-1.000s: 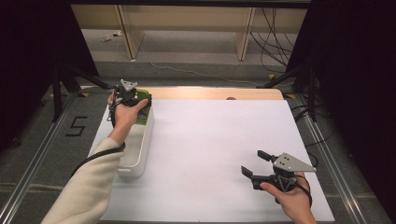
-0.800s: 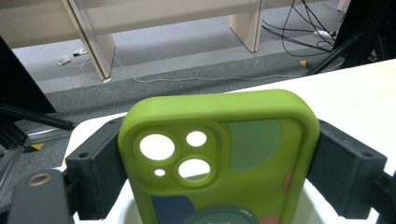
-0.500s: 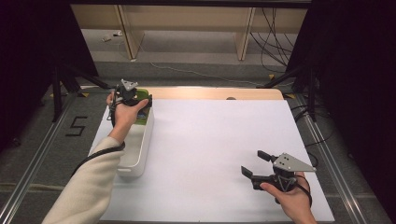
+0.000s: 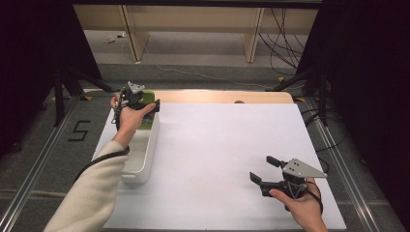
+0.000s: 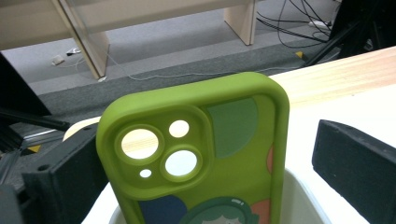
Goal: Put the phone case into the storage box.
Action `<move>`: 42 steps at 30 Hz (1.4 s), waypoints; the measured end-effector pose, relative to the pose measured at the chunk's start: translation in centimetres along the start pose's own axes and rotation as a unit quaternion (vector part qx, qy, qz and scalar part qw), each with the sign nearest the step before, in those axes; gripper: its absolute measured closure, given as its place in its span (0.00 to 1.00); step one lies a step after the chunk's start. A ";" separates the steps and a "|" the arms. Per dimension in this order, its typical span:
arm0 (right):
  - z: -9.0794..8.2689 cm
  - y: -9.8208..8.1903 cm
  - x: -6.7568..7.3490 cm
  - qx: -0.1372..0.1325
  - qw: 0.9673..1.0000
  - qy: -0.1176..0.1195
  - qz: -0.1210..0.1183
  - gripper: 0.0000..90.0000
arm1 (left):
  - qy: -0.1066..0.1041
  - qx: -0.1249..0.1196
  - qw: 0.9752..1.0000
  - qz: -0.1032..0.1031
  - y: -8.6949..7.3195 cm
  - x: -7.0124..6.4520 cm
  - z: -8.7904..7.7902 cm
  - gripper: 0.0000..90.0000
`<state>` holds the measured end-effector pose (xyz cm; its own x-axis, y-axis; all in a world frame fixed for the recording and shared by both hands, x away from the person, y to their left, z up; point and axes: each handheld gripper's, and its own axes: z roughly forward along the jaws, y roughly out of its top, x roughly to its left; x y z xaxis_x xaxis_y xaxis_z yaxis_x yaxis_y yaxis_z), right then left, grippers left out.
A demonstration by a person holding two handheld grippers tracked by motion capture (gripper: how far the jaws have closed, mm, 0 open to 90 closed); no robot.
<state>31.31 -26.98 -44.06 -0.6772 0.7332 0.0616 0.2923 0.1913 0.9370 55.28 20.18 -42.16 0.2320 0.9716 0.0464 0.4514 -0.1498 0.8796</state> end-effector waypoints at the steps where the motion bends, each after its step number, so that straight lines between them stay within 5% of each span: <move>1: 0.0 0.0 0.0 0.000 1.000 0.000 0.000 0.17 | -0.002 0.000 1.000 0.000 0.0 0.0 0.0 0.00; 42: 0.1 0.0 0.1 0.003 1.000 0.004 0.000 0.17 | 0.005 -0.003 0.999 0.032 1.6 0.2 -0.4 0.00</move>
<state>31.31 -26.90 -44.11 -0.6828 0.7277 0.0654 0.2963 0.1940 0.9352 55.73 20.17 -40.55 0.2512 0.9621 0.1066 0.4302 -0.2096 0.8780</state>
